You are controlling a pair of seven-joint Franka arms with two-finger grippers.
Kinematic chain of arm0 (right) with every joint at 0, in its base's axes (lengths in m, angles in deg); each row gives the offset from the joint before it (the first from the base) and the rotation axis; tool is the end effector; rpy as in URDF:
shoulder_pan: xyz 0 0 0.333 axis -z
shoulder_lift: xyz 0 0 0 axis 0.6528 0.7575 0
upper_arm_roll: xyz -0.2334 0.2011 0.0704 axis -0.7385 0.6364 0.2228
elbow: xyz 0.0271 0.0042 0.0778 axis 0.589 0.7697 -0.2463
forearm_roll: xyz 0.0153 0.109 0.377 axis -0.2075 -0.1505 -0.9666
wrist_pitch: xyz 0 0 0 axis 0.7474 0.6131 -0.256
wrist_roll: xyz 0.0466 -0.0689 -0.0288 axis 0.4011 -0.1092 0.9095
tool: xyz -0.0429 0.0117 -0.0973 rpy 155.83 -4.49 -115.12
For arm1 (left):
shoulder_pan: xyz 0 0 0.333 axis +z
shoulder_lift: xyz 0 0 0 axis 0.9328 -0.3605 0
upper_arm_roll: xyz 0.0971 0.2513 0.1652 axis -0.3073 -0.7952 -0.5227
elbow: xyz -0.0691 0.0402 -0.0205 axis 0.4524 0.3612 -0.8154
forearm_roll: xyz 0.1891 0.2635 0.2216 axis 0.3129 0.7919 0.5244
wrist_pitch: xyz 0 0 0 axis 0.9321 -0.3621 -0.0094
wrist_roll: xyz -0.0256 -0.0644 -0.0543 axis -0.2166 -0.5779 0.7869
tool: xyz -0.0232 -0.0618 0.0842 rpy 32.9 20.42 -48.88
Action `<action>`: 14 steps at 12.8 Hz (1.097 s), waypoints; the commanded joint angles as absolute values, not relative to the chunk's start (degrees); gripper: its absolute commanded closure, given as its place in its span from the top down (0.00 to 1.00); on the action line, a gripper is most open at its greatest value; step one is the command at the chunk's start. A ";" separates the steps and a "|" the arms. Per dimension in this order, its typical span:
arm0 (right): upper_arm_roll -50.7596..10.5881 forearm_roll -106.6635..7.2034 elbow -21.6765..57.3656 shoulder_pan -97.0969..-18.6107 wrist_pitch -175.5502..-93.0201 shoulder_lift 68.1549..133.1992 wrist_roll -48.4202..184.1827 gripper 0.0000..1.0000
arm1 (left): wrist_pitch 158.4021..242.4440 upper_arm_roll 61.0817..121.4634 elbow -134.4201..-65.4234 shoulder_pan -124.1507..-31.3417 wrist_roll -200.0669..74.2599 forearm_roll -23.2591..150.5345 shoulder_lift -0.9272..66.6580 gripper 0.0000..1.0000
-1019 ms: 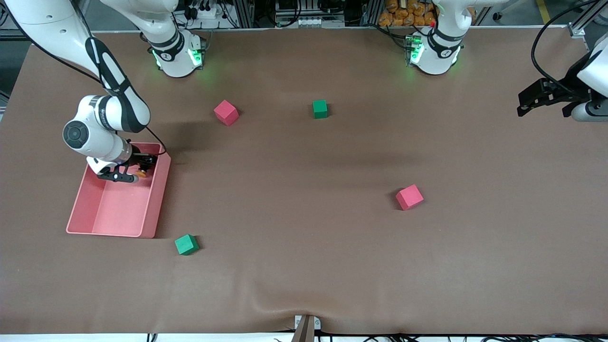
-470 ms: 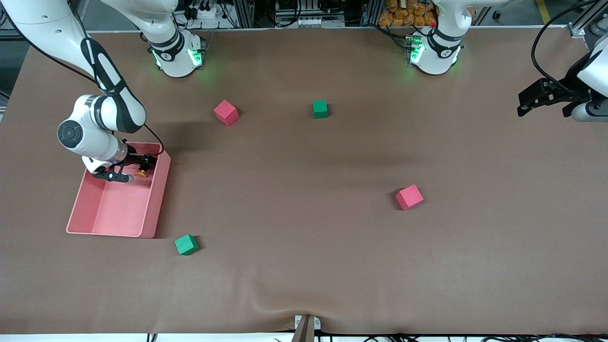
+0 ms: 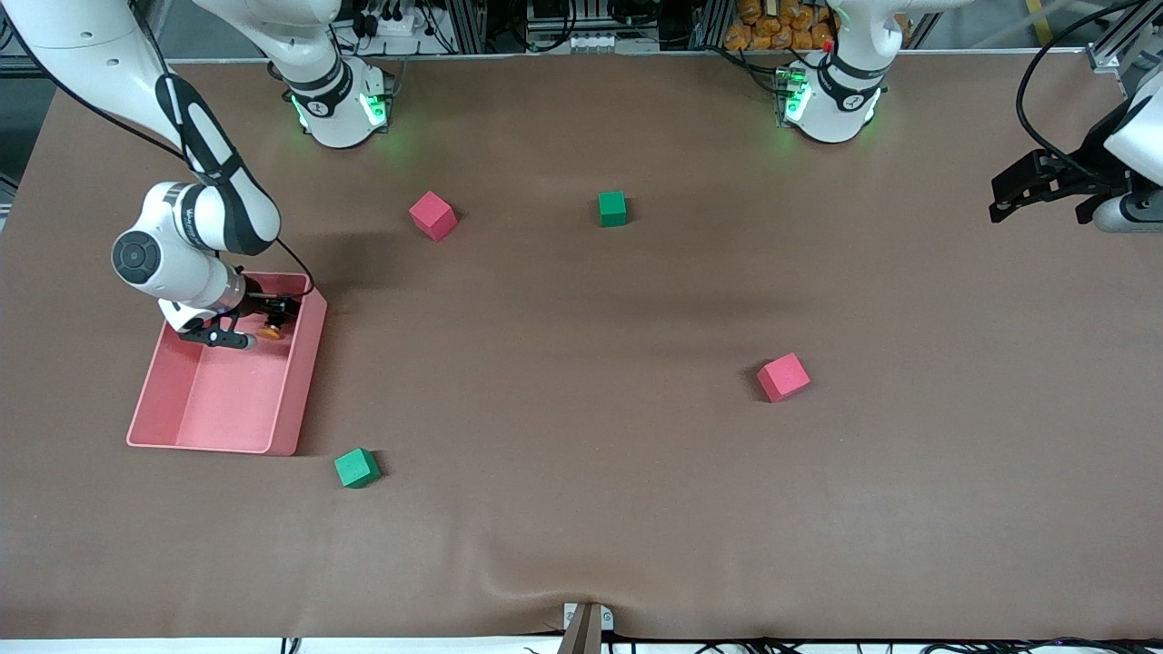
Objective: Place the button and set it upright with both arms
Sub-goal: 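Grasp the yellow-capped button with the right gripper, then lift the button out of the tray with the right gripper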
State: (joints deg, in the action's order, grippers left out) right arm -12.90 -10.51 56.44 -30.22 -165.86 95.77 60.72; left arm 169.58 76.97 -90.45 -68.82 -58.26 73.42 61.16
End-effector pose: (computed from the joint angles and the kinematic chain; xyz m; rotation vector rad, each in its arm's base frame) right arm 0.4753 -0.0721 0.1694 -3.1222 0.2443 0.2483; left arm 0.5319 -0.0355 0.6434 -3.1228 0.0551 0.0352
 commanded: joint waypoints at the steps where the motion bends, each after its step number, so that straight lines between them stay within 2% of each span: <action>1: -12.09 -9.90 56.72 -29.15 -165.97 96.02 60.83 0.25 | 168.51 77.08 -89.42 -68.34 -57.16 72.81 60.86 1.00; 2: -12.09 -9.98 56.72 -29.15 -165.97 96.02 60.83 0.20 | 168.51 77.08 -89.33 -68.34 -57.16 72.81 60.77 1.00; 4: -12.09 -9.98 56.72 -29.15 -165.88 96.02 60.83 0.17 | 168.43 77.08 -89.33 -68.34 -57.16 72.81 60.77 1.00; 8: -12.09 -9.98 56.02 -29.59 -163.96 92.70 60.92 0.14 | 168.43 77.08 -89.42 -68.34 -57.16 72.81 60.77 1.00; 12: -11.82 -9.90 52.17 -30.99 -157.38 87.94 61.00 0.13 | 168.43 77.08 -89.33 -68.34 -57.16 72.81 60.77 1.00; 14: -11.91 -9.90 46.39 -31.79 -149.41 87.15 61.00 0.13 | 168.43 77.08 -89.42 -68.34 -57.16 72.81 60.77 1.00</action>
